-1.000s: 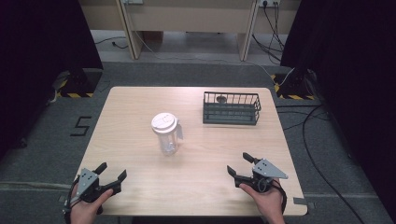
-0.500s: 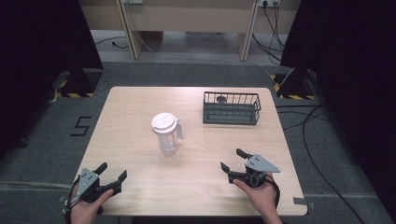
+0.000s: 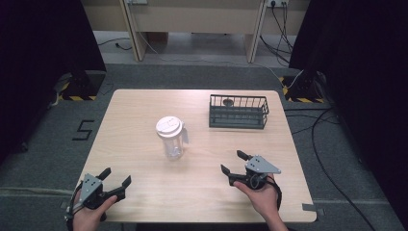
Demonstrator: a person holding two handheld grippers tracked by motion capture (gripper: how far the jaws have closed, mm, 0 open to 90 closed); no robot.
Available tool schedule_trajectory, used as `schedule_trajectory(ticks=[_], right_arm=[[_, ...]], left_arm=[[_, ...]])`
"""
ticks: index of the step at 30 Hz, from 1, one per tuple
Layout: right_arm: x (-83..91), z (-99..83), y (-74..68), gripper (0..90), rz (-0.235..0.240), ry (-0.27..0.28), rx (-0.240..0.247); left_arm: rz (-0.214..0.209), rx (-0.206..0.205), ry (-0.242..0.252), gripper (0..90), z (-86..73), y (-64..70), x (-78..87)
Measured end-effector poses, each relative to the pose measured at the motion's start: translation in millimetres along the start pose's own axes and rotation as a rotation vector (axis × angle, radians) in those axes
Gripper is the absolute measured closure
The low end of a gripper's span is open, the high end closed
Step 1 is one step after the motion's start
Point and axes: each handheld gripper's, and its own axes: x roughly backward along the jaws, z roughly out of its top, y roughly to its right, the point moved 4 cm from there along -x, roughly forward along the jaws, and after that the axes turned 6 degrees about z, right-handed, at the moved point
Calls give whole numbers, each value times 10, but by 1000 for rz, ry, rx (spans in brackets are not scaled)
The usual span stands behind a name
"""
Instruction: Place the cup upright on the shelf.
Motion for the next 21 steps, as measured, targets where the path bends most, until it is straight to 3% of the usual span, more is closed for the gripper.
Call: schedule_trajectory(ticks=[21], right_arm=[[-298,119,-91,195,36,-2,8]], left_arm=[[-7,-3,6,146,7,17,2]])
